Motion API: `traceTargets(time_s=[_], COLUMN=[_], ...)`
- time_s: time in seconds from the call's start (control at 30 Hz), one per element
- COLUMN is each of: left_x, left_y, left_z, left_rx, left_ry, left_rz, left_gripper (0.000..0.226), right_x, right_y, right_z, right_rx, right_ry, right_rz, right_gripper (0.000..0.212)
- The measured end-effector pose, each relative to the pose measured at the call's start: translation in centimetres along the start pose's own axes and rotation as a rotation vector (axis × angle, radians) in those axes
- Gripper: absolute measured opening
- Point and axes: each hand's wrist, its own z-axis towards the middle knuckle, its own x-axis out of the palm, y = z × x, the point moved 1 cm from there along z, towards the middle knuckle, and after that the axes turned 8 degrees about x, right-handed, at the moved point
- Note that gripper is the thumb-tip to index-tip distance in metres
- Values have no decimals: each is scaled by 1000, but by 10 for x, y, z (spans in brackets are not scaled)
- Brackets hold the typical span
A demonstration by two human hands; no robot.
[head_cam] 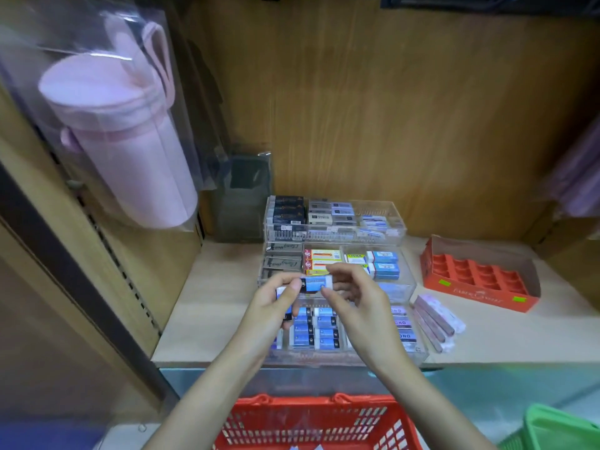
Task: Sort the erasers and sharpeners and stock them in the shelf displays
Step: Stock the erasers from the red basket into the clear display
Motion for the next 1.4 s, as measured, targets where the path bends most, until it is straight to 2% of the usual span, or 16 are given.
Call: traceTargets(time_s=[0.1,0.13,0.27,0.37,0.47,0.53,0.63,0.67,0.8,0.87,0.97,1.07,1.17,1.23,1.4], left_x=[-2,-3,-13,-19,-25,-29,-28,-26,-25,-31,-38,-41,-46,-50,-50], left_y=[2,4,25,39,39,39,43,44,44,44,40,34,32,31,29], left_z=[-7,-10,-24,-36,-39,-37,-36,-36,-31,-26,-21,-19,-22,-22,-21], left_rx=[-22,-34,-117,-237,-268,-291,-320,-323,-239,-206,-338,-402,-418,-427,-433], left_ry=[48,69,108,140,118,93,58,73,65,-13,-117,-145,-108,-83,-93], left_rz=[60,95,205,171,138,89,7,14,209,322,260,181,206,226,188], left_gripper=[12,11,11,13,13,11,10,10,9,10,14,17,15,16,21], right_x=[1,2,11,18,23,25,35,38,37,27,24,34,43,47,41], right_y=[-11,-16,-41,-56,-63,-64,-68,-69,-69,-72,-79,-89,-92,-95,-99], right_z=[-9,-13,-34,-44,-45,-41,-42,-43,-39,-25,1,24,39,41,36], right_rx=[220,276,313,327,318,385,630,651,592,522,444,493,327,236,121], right_ry=[-5,1,102,163,173,136,92,86,22,-46,-10,68,204,243,166], right_rz=[325,357,176,60,24,205,748,773,644,436,27,-93,-357,-488,-699], right_gripper=[29,28,28,28,26,25,35,32,10,16,22,27,12,14,31])
